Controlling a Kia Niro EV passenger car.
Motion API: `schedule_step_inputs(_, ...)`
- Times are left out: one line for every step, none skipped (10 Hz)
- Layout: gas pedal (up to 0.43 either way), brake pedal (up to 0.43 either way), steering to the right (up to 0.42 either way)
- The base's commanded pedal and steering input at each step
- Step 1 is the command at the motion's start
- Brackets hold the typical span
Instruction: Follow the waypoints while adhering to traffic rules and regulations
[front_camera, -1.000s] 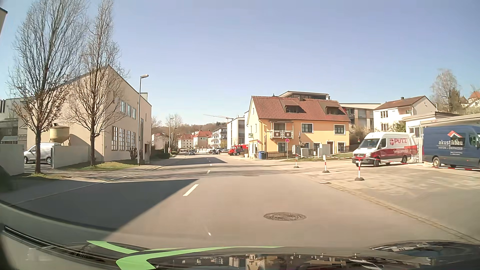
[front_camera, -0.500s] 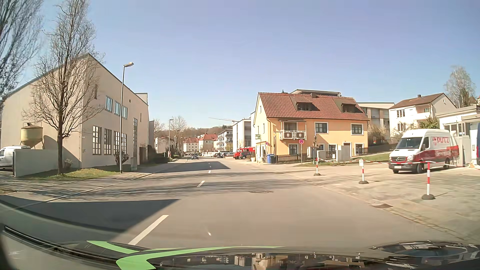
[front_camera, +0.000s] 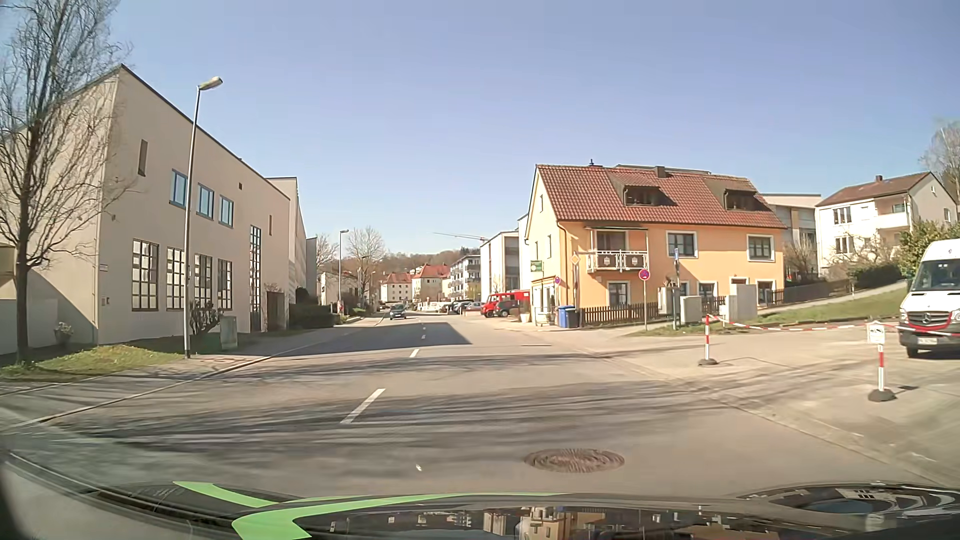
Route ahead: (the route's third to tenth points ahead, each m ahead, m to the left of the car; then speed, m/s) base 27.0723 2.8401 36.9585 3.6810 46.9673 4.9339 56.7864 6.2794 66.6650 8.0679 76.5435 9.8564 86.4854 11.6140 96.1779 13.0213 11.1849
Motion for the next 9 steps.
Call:
schedule_step_inputs(0.150,0.000,-0.027)
schedule_step_inputs(0.138,0.000,-0.027)
schedule_step_inputs(0.138,0.000,-0.027)
schedule_step_inputs(0.130,0.000,-0.027)
schedule_step_inputs(0.130,0.000,-0.025)
schedule_step_inputs(0.118,0.000,-0.025)
schedule_step_inputs(0.118,0.000,-0.024)
schedule_step_inputs(0.118,0.000,-0.022)
schedule_step_inputs(0.118,0.000,-0.020)
